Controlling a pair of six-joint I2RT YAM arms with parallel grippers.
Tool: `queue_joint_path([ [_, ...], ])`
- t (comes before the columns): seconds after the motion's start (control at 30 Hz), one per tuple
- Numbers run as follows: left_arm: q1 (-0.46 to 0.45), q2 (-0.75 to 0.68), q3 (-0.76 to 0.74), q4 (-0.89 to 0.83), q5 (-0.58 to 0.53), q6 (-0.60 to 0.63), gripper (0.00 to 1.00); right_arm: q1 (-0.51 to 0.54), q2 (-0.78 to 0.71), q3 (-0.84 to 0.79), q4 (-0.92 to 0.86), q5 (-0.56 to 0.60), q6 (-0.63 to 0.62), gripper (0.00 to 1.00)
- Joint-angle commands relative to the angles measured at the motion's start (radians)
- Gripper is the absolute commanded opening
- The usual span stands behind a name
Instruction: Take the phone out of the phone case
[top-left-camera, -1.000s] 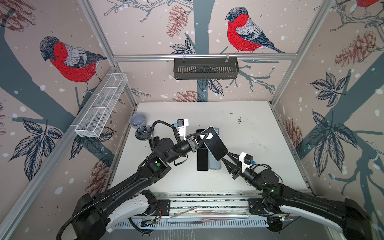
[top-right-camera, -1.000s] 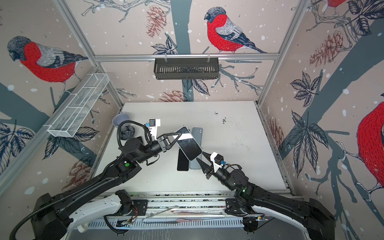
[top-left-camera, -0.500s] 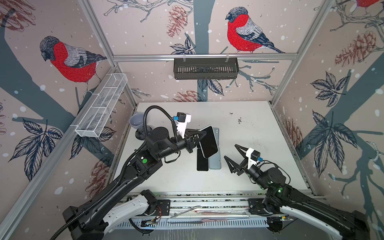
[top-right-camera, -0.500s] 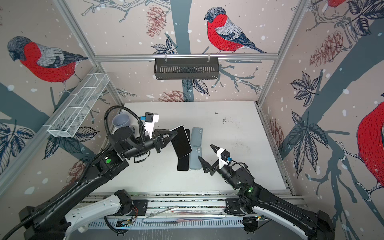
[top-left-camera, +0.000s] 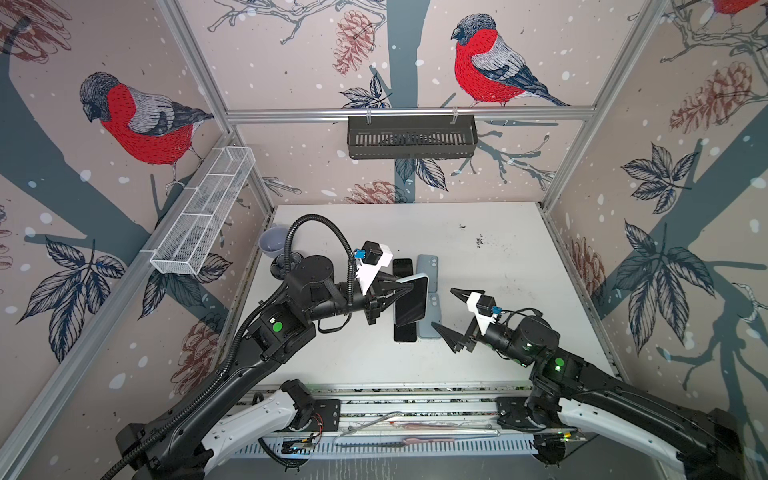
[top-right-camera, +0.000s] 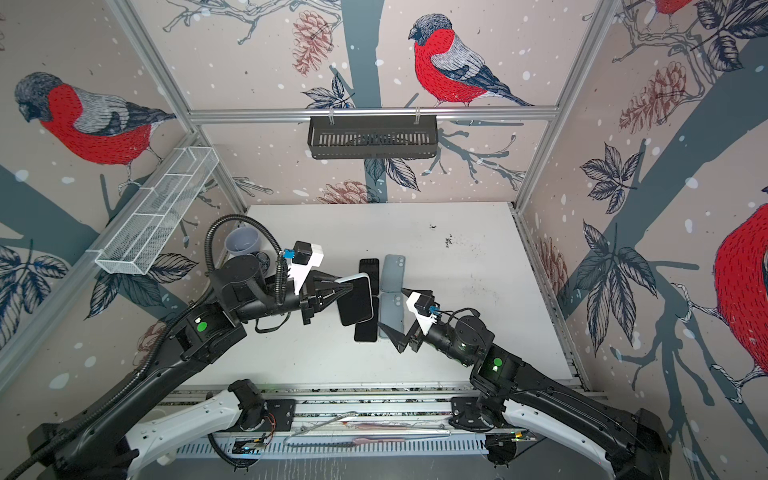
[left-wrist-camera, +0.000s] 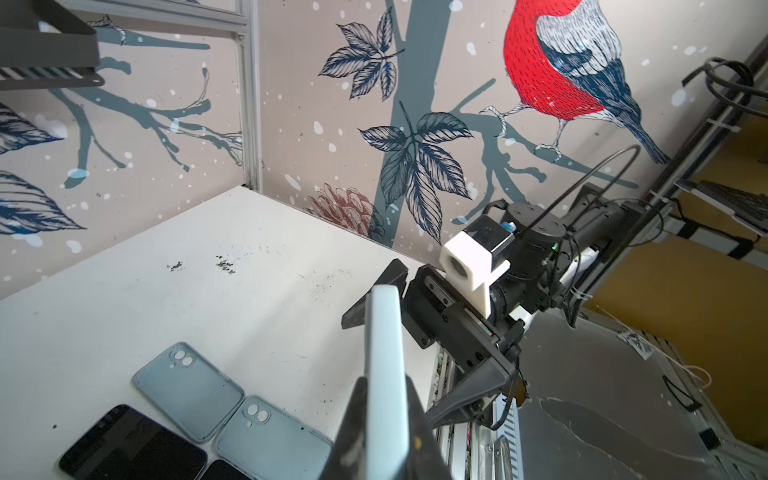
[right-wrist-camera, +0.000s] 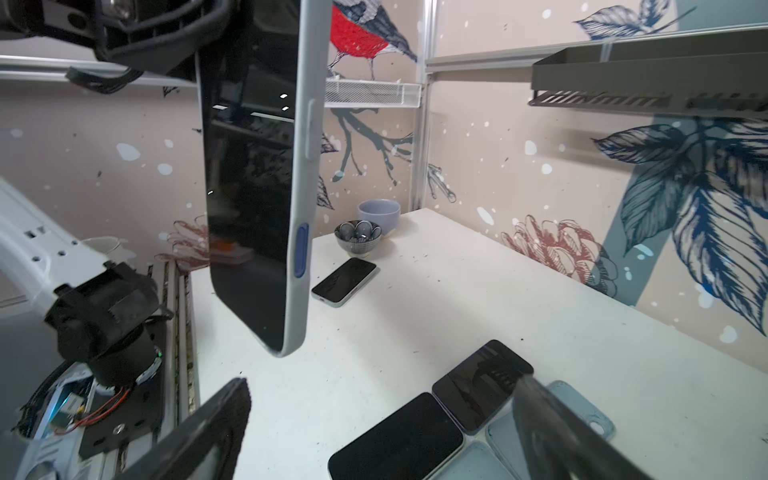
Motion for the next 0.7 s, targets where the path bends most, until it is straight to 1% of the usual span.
queue_joint_path([
  [0.0,0.002,-0.016,-0.003,0.055,0.079,0.081,0.0,-0.002,0.028,0.04,-0.08,-0.095,-0.088,0.98],
  [0.17,0.002,-0.008,0.004,0.04,0.108,0.135,0.0,-0.009,0.072,0.087,-0.148,-0.146,-0.185,0.95],
  [0.3,0.002,0.008,0.004,0.035,0.133,0.16,0.0,-0.039,0.106,0.118,-0.179,-0.206,-0.233,0.9],
  [0.43,0.002,0.017,-0.005,0.053,0.158,0.163,0.0,-0.078,0.136,0.14,-0.184,-0.264,-0.242,0.83],
  [0.53,0.002,0.02,-0.014,0.067,0.164,0.166,0.0,-0.103,0.141,0.141,-0.179,-0.329,-0.247,0.77],
  [0.67,0.002,0.027,-0.014,0.078,0.174,0.165,0.0,-0.11,0.14,0.145,-0.174,-0.404,-0.25,0.71],
])
